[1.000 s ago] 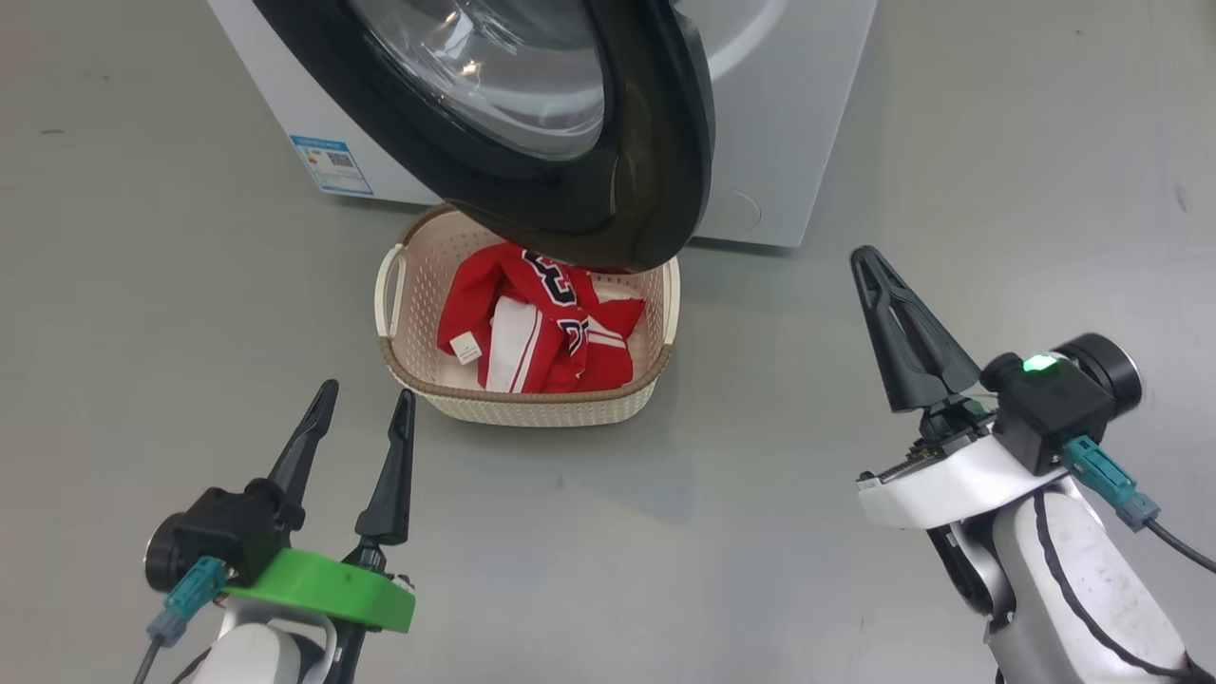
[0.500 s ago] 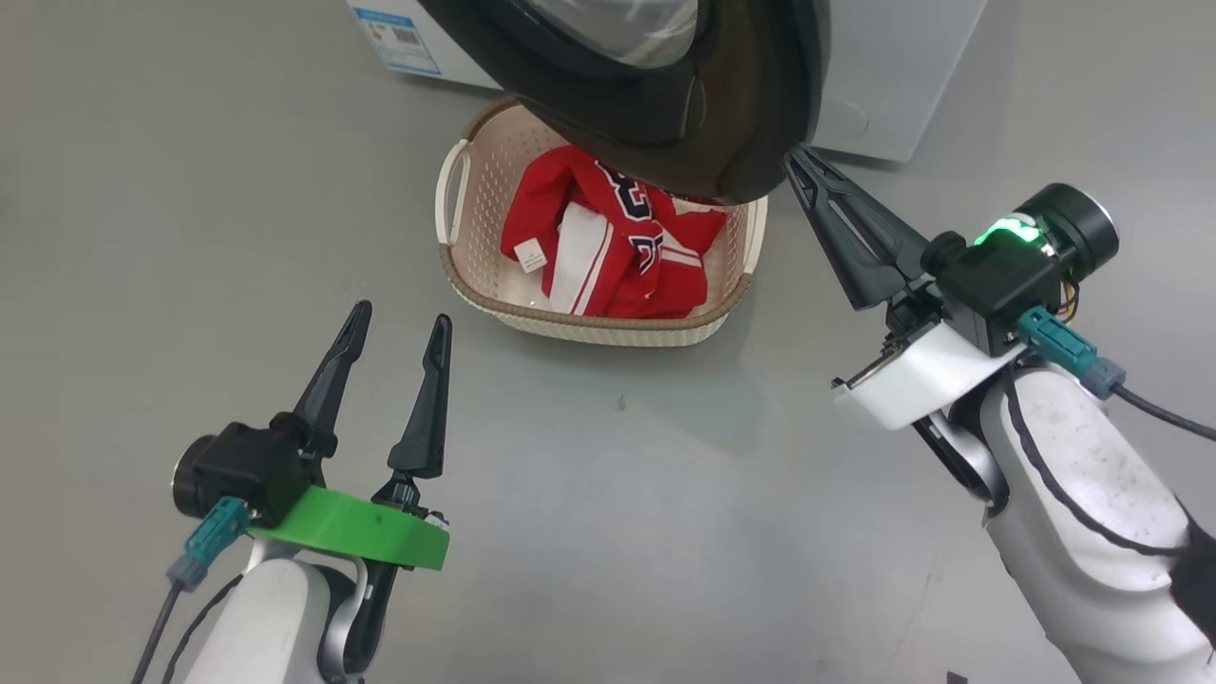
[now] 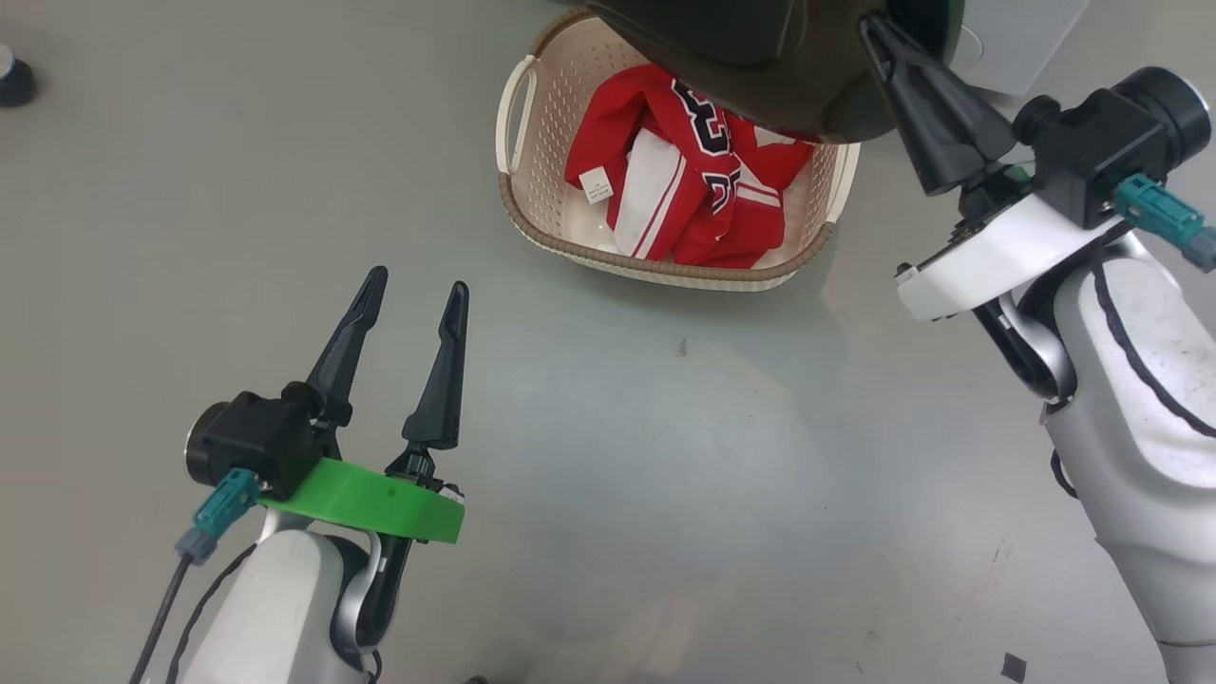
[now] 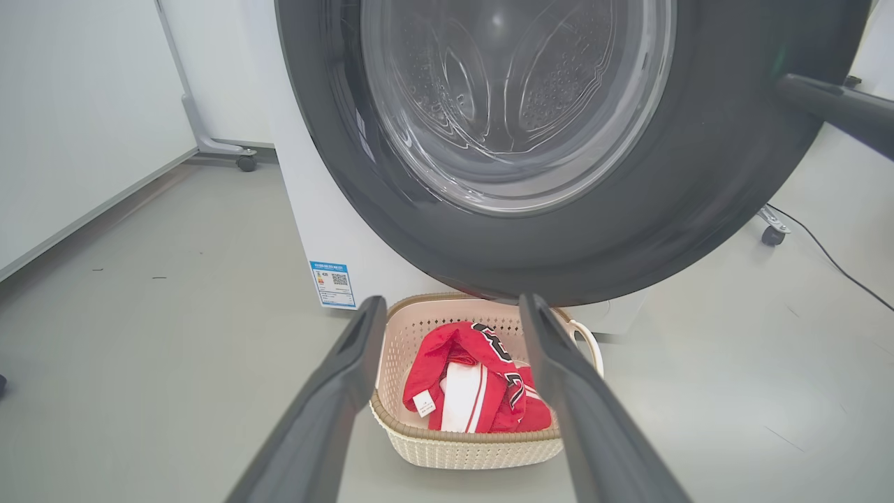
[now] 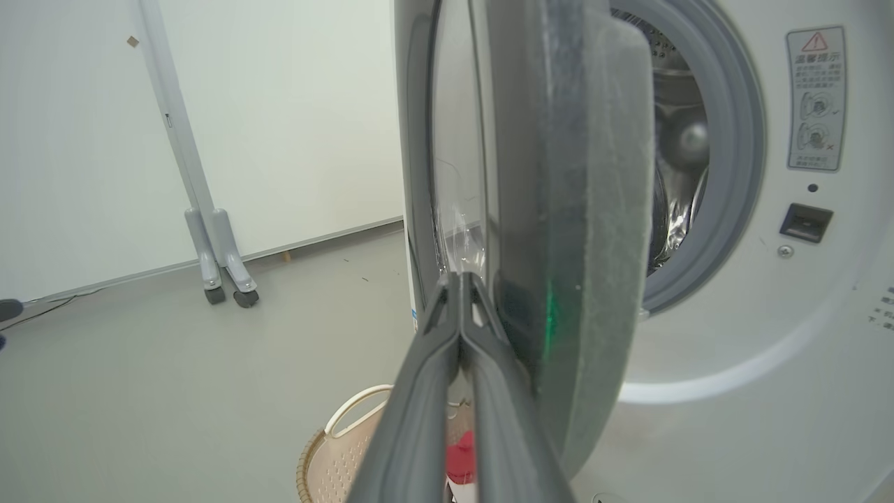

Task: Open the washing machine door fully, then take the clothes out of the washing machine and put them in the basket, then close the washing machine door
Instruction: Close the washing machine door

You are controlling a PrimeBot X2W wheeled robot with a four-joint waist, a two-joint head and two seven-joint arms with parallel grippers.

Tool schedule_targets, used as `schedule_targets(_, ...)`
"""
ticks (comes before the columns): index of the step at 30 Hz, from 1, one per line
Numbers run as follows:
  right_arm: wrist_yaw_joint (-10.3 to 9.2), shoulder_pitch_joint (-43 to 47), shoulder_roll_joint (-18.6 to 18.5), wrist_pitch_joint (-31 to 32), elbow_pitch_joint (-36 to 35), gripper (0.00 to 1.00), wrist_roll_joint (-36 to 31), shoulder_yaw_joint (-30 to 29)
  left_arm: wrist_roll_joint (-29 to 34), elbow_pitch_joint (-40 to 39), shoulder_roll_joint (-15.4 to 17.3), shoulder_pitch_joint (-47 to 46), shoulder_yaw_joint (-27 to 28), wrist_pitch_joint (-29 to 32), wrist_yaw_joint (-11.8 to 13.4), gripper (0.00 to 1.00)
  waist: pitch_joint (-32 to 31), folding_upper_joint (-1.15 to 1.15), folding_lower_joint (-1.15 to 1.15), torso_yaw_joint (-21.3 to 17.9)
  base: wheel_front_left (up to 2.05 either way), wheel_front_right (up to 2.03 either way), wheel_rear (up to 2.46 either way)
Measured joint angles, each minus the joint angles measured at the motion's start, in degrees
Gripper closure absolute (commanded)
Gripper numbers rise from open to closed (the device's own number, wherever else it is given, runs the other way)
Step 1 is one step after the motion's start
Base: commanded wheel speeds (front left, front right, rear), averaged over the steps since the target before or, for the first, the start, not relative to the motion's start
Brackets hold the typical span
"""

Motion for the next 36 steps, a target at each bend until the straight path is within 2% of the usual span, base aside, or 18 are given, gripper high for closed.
schedule_targets(9,0.03,-5.2,-2.6,-0.2,1.9,1.00,0.6,-0.8,0.0,-0.2,-0.1,-0.4,-0.1,0.0,0.0,0.00,2.3,0.00,0.00,0.3,0.00,0.00,0.00)
schedule_targets(21,0.04,-17.3,-7.3,1.8,3.5,1.00,1.1,-2.9,-0.9,-0.9,-0.4,-3.2,-3.1,0.0,0.0,0.00,7.5,0.00,0.00,0.1,0.00,0.00,0.00)
schedule_targets(25,0.03,-20.9,-9.7,2.3,4.4,1.00,1.0,-2.2,-1.4,-0.9,-0.7,-4.5,-3.3,0.0,0.0,0.00,9.5,0.00,0.00,0.3,0.00,0.00,0.00)
schedule_targets(36,0.03,-29.2,-13.2,4.0,7.3,1.00,0.8,-1.6,-2.5,-0.8,-1.2,-6.2,-4.4,0.0,0.0,0.00,12.9,0.00,0.00,2.3,0.00,0.00,0.00)
